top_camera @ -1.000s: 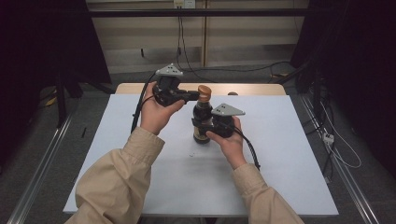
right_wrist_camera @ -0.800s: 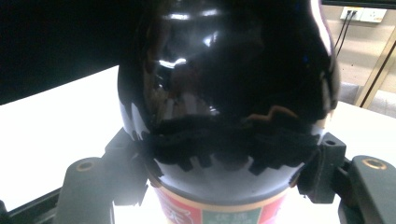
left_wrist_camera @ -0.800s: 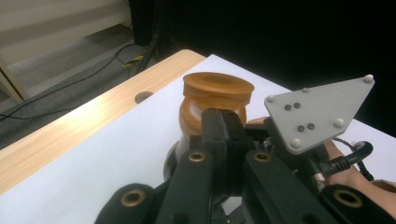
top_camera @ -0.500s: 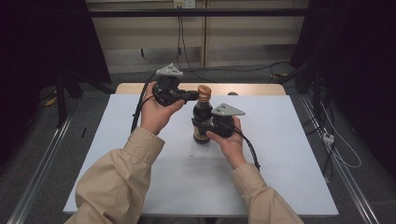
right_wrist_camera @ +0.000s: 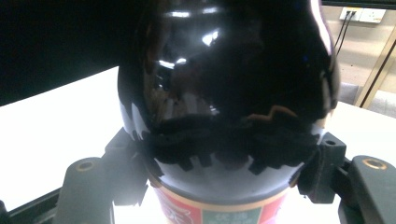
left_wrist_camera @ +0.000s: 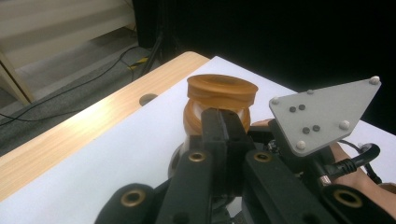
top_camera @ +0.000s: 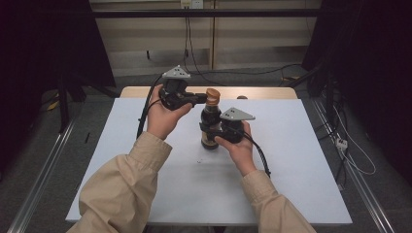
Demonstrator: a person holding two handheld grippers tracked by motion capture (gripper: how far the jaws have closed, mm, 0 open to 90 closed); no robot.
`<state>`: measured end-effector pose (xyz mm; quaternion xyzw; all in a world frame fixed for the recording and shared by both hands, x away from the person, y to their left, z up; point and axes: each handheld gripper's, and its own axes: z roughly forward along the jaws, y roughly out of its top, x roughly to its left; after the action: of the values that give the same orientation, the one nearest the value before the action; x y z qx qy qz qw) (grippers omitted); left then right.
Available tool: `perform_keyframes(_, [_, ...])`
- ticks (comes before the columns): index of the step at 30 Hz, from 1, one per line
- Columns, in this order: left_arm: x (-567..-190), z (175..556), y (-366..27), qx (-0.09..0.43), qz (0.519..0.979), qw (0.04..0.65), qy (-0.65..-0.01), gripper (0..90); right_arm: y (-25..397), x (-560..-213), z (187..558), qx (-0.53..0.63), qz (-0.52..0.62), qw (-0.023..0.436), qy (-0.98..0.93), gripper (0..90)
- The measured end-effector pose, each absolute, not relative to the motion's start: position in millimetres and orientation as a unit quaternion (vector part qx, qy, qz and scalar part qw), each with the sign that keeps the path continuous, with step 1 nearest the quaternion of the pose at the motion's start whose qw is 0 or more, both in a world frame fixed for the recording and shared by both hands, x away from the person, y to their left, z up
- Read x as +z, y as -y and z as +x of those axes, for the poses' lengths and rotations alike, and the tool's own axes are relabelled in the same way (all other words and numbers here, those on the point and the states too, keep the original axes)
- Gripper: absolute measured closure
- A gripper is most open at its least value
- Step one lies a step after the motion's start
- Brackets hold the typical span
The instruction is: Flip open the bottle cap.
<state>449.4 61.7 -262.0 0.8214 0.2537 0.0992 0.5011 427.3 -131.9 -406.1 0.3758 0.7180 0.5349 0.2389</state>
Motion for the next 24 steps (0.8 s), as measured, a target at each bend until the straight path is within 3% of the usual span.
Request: perform_keyframes(24, [-255.6, 449.7, -56.1, 0.108, 0.820, 0.501, -0.254, 90.0, 131.9, -406.6, 427.3, 0.536, 0.377, 0.238, -0.716, 31.1])
